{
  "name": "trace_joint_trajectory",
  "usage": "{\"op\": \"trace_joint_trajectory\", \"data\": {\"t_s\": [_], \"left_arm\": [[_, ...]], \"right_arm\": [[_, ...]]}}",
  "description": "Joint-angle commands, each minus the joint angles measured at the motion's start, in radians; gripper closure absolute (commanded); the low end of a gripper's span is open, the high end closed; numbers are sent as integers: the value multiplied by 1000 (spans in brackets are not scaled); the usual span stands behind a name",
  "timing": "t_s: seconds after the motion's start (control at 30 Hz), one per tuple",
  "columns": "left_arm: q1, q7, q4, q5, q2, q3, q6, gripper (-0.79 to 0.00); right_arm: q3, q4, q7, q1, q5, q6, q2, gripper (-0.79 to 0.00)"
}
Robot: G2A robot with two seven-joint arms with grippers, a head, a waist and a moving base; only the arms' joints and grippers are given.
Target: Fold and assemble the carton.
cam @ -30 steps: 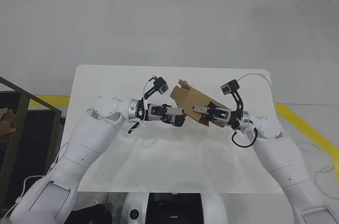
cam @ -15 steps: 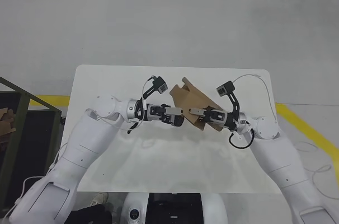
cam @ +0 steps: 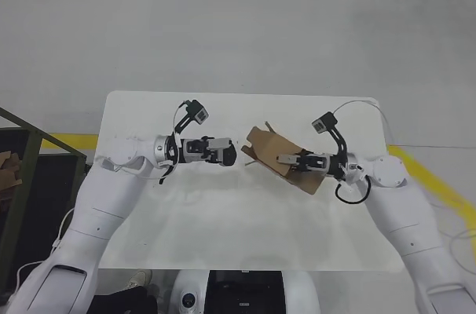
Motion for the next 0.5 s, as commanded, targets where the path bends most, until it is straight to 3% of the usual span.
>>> {"op": "trace_joint_trajectory", "data": {"t_s": [0.0, 0.47], "left_arm": [[16, -2, -7, 5, 6, -20, 5, -785], [59, -97, -9, -65, 17, -41, 8, -785]], "right_arm": [[-13, 2, 72, 18, 13, 18, 0, 0], [-100, -80, 203, 97, 126, 148, 17, 0]]}}
